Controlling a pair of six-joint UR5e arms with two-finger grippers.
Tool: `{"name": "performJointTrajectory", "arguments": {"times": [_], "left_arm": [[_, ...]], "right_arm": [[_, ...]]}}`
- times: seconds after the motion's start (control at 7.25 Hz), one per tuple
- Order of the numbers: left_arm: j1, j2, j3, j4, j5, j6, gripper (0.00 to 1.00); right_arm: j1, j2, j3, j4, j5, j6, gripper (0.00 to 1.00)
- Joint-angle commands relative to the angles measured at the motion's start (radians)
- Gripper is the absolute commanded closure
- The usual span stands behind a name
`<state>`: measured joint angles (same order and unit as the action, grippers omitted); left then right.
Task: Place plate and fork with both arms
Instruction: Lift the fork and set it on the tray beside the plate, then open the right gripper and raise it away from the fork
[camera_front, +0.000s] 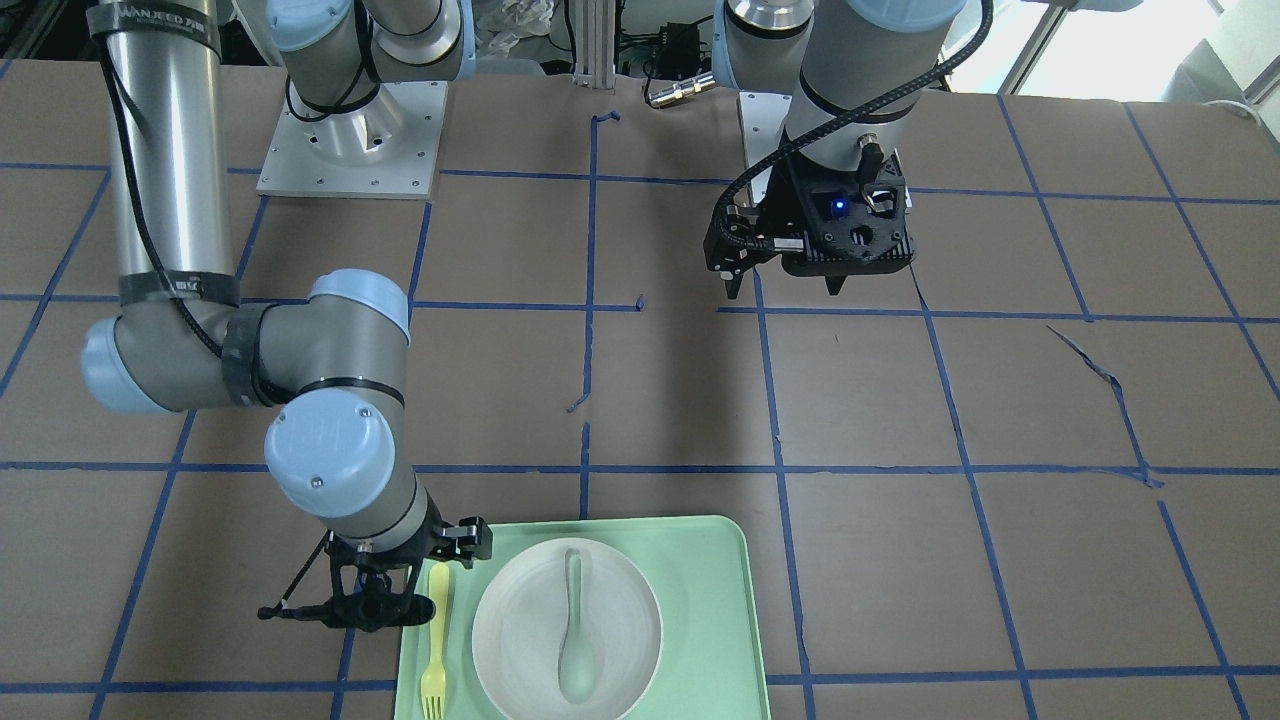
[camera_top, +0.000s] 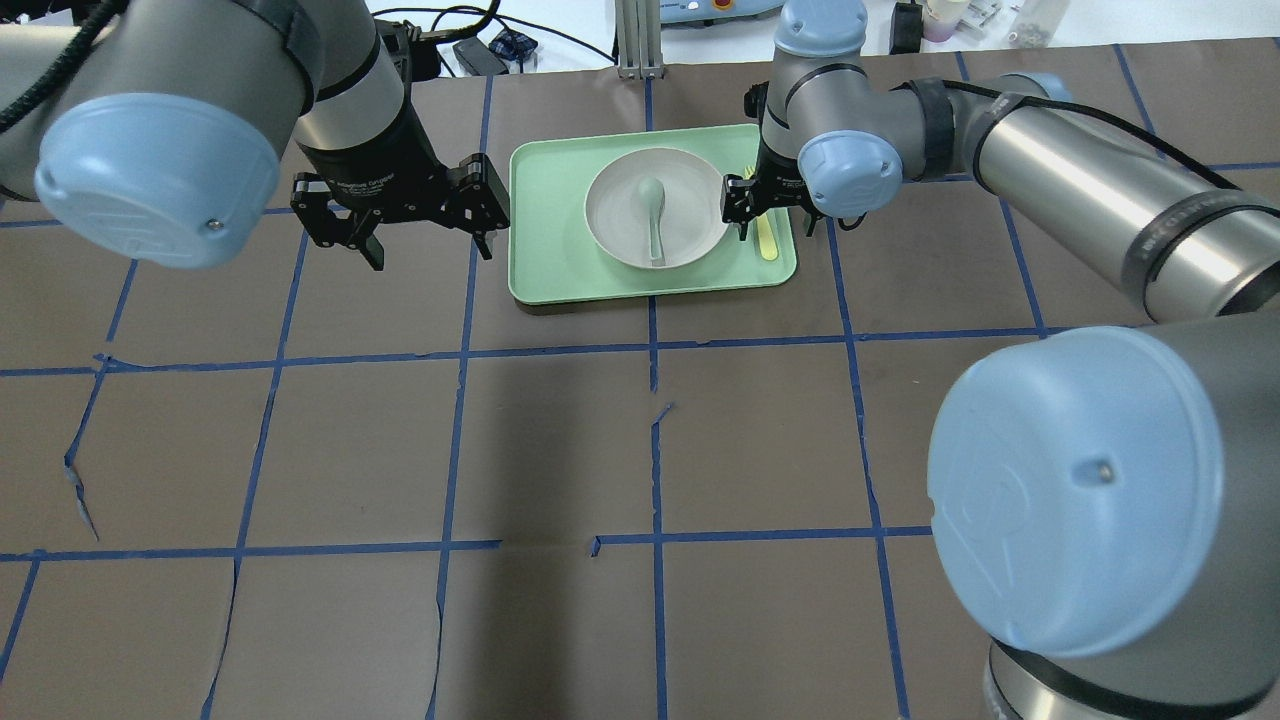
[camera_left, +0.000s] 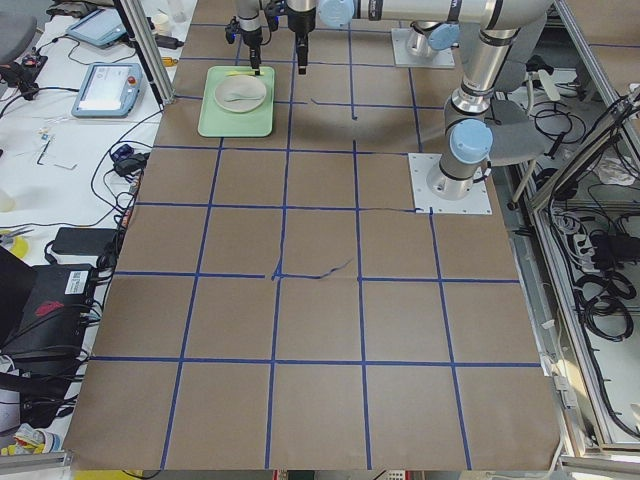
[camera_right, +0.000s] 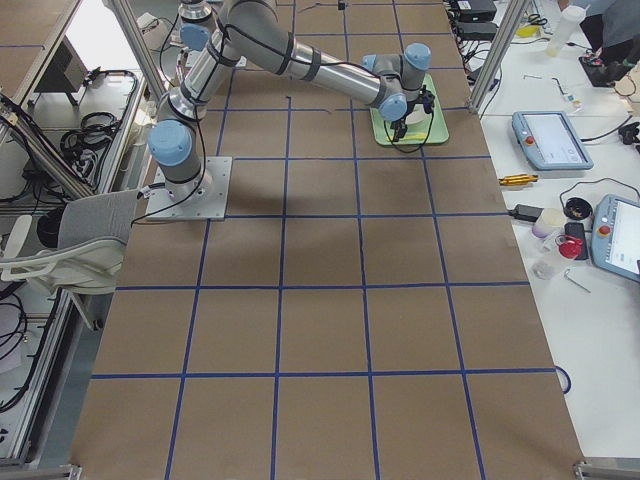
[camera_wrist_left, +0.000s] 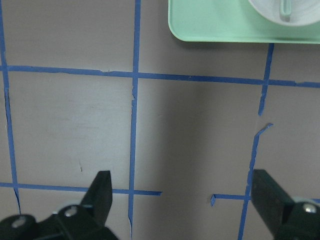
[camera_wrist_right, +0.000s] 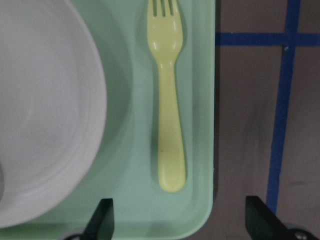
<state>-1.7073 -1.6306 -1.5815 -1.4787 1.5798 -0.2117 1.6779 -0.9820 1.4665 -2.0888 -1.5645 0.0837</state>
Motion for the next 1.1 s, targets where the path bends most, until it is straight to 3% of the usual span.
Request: {"name": "performJointTrajectory", "arguments": {"times": [0.0, 0.14, 0.41, 0.69, 0.97], "left_arm": [[0.000, 0.002, 0.000, 0.000, 0.002, 0.000, 0.00], [0.000, 0.002, -0.002, -0.002, 0.002, 0.000, 0.00], [-0.002, 0.002, -0.002, -0.002, 0.003, 0.000, 0.00], [-0.002, 0.002, -0.002, -0.003, 0.006, 0.000, 0.00], [-0.002, 0.002, -0.002, -0.003, 0.006, 0.000, 0.00]], "right_arm": [[-0.006, -0.203, 0.100, 0.046, -0.008, 0.007, 0.00], [-0.010, -0.295, 0.092, 0.231, -0.008, 0.013, 0.00], [-0.012, -0.479, 0.116, 0.358, -0.012, 0.017, 0.00], [-0.012, -0.579, 0.178, 0.356, -0.014, 0.014, 0.00], [-0.009, -0.590, 0.202, 0.325, -0.014, 0.016, 0.00]]}}
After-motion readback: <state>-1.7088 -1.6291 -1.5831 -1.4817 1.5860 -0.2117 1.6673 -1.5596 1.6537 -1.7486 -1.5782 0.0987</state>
